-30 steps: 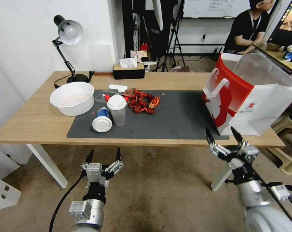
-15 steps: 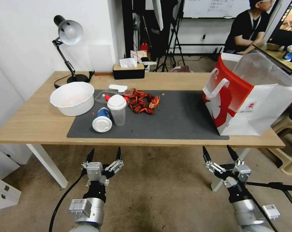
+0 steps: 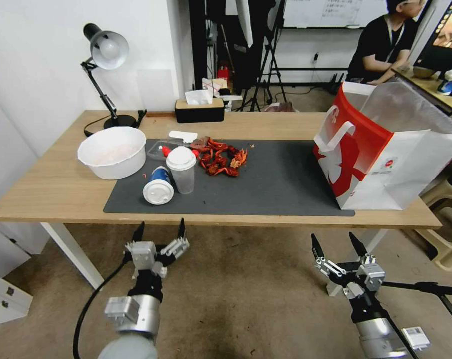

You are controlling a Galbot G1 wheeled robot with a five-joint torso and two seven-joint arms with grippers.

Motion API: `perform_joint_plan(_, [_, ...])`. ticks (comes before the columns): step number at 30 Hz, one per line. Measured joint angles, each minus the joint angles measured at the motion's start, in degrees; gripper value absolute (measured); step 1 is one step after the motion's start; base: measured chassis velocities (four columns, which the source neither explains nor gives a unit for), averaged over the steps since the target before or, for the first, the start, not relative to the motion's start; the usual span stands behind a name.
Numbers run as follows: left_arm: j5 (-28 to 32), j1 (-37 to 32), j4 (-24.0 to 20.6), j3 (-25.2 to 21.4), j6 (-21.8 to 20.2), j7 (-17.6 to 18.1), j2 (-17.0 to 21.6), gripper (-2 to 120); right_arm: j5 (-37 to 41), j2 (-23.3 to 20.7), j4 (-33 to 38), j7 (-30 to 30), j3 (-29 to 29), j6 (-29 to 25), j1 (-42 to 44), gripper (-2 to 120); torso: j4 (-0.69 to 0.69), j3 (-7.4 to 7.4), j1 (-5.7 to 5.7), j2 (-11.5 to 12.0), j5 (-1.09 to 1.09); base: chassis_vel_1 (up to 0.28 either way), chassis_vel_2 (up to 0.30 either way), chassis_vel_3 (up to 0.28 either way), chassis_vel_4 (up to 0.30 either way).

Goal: Pick up the trash from the table and place it into the takeout bag.

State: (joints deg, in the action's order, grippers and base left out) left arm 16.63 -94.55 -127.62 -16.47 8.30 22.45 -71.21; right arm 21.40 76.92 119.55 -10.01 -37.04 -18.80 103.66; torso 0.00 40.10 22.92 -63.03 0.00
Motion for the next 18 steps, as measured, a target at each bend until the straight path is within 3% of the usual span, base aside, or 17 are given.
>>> perform_joint_plan(9, [6.79,5.57,0.29,-2.73,1.06,1.91,0.23,100,0.01,-3.08,-0.34,0.68,0.91,2.13,-2.46,100,0.01,0.01,0.00,0.00,0.00,0.000,0.000,0.000,0.000])
perform_joint_plan(18, [12.48,13.54,2.41,-2.07,-5.73,3.46,3.40,100,-0.06,-3.18,-0.14,1.22,0.09,2.64,-1.72,100,-0.01,0.01,0.00,0.00,0.00,0.000,0.000,0.000,0.000])
